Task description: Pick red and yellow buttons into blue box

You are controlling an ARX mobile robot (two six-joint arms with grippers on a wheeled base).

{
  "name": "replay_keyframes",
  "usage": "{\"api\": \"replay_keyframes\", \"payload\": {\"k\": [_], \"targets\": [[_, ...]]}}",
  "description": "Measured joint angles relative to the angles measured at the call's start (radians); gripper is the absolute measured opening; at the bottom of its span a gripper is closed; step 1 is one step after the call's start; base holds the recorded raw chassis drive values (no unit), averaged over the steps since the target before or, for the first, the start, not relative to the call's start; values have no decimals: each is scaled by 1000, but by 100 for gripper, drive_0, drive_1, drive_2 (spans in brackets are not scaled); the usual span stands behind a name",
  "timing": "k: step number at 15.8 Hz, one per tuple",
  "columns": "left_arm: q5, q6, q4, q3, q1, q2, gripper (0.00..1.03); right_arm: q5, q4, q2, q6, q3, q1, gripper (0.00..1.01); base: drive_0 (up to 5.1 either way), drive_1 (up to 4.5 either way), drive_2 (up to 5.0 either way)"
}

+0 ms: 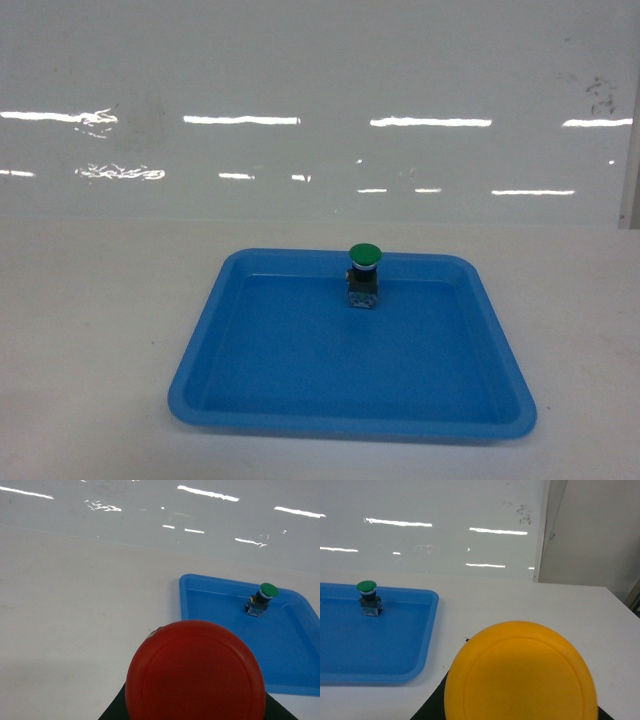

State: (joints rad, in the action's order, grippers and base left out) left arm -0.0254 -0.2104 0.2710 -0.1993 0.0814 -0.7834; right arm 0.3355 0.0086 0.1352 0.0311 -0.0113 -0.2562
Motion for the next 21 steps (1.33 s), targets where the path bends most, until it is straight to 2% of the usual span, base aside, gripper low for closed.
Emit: {"api": "replay_keyframes", "payload": {"k": [1,21], "targets": [[-3,0,-2,0,0,0,24,0,0,0,0,0,0,26,0,0,0],[0,0,-1,0,0,-1,24,1,-1,0,0,0,0,26,459,-402,-38]]}}
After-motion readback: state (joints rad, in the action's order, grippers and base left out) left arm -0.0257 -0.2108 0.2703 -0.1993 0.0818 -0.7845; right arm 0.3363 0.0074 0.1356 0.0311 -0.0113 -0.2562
